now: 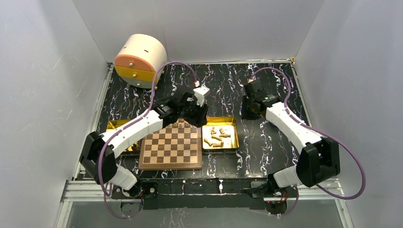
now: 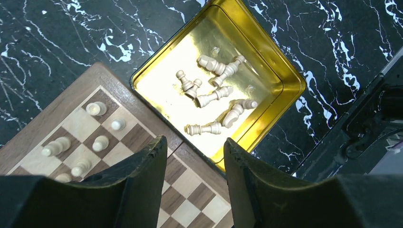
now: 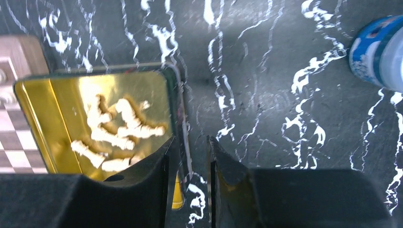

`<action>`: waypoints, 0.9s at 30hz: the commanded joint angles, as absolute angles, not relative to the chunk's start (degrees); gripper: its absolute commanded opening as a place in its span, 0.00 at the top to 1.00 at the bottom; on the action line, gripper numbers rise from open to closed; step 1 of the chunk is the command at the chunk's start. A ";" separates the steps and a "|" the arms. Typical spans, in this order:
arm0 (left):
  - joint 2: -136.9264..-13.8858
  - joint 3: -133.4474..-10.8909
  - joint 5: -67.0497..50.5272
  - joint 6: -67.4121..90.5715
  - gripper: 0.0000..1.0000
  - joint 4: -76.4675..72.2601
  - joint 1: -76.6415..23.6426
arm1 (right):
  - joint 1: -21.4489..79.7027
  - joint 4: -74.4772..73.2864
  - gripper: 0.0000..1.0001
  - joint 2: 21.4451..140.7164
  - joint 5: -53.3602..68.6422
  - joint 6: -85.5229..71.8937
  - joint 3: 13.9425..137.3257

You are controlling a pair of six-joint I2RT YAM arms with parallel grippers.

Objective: Set up the chess pieces on the board
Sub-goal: Pick up the chess piece from the storage box.

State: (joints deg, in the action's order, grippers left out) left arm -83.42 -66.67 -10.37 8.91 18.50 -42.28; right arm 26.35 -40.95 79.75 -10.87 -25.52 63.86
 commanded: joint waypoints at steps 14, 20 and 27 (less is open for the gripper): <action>-96.84 -75.71 -2.68 16.18 0.62 21.87 -55.32 | 13.25 -31.66 0.66 76.10 3.24 -22.73 57.74; -101.73 -78.21 -0.79 17.23 0.62 21.93 -59.43 | 12.55 -31.13 0.66 74.41 3.50 -23.05 56.98; -106.42 -80.64 2.30 15.77 0.62 21.88 -60.64 | 12.33 -31.03 0.66 73.68 3.74 -23.37 56.78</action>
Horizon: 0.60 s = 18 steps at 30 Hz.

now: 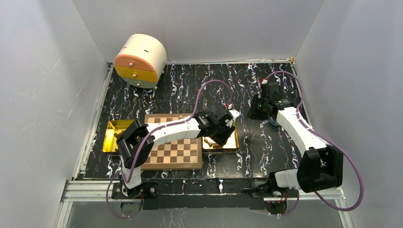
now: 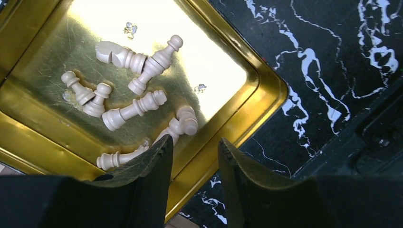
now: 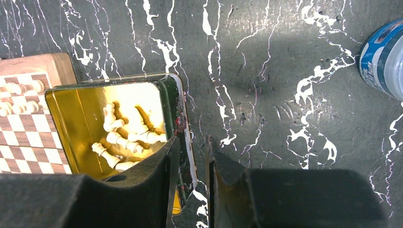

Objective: Set up the chess pieces on the board
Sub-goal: Pick up the chess piece from the storage box.

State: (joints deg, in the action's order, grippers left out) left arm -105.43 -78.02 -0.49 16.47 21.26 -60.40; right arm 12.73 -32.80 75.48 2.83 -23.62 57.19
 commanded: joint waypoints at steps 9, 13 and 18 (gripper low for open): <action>-108.72 -79.31 3.21 15.13 0.70 20.84 -60.73 | 12.30 -30.40 0.66 72.80 4.34 -23.55 55.99; -107.66 -78.46 3.24 15.19 0.81 19.54 -60.73 | 12.29 -29.27 0.67 72.73 5.86 -23.91 55.09; -105.76 -78.98 2.36 15.27 0.91 19.74 -60.73 | 12.29 -28.81 0.68 73.38 9.37 -24.80 54.38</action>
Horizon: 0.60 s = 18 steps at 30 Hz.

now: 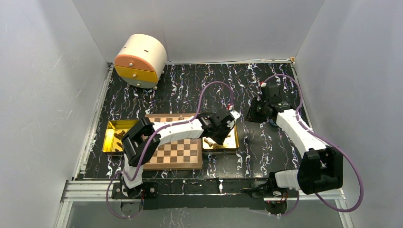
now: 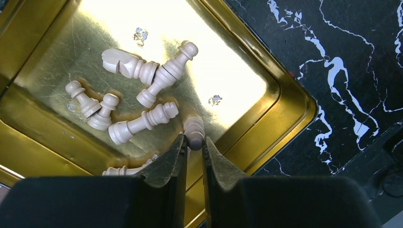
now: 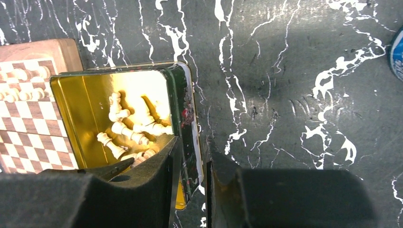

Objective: Set up the chess pieces on the board
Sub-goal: Pick up the chess piece from the storage box.

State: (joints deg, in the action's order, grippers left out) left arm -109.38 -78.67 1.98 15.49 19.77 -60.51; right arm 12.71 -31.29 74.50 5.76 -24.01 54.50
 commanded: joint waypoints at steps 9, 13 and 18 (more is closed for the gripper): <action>-102.97 -82.67 5.51 15.78 0.92 25.19 -60.65 | 12.39 -28.45 0.70 71.95 11.81 -26.26 52.56; -100.91 -83.69 5.95 15.84 0.92 26.05 -60.03 | 12.47 -28.28 0.70 71.18 13.02 -26.37 51.48; -99.35 -86.68 7.26 14.24 0.92 29.94 -57.37 | 13.01 -29.69 0.69 72.59 13.72 -25.68 53.25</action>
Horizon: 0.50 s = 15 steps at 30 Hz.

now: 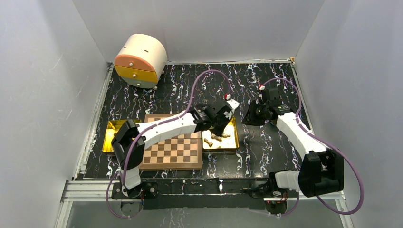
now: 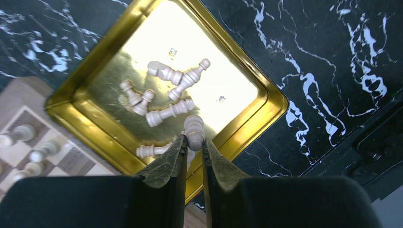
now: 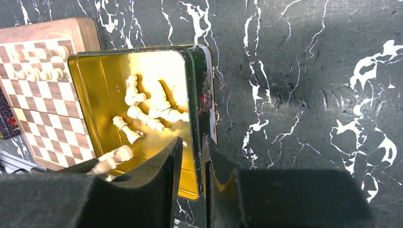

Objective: Set up the chess pieces on the board
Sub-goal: Pick up the chess piece from the storage box, then place the chess piece on the chessboard.

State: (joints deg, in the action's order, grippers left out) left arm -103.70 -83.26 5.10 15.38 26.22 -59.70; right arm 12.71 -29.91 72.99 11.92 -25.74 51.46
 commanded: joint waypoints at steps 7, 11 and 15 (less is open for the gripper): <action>-96.39 -85.72 2.44 15.61 0.93 29.39 -53.73 | 16.67 -27.61 0.69 73.04 16.13 -27.61 53.76; -94.82 -83.70 1.42 18.30 0.93 27.49 -53.02 | 18.51 -21.28 0.67 71.17 23.21 -30.37 50.86; -93.40 -81.47 0.02 20.81 0.95 25.40 -51.10 | 20.58 -14.39 0.66 68.16 25.24 -33.83 47.54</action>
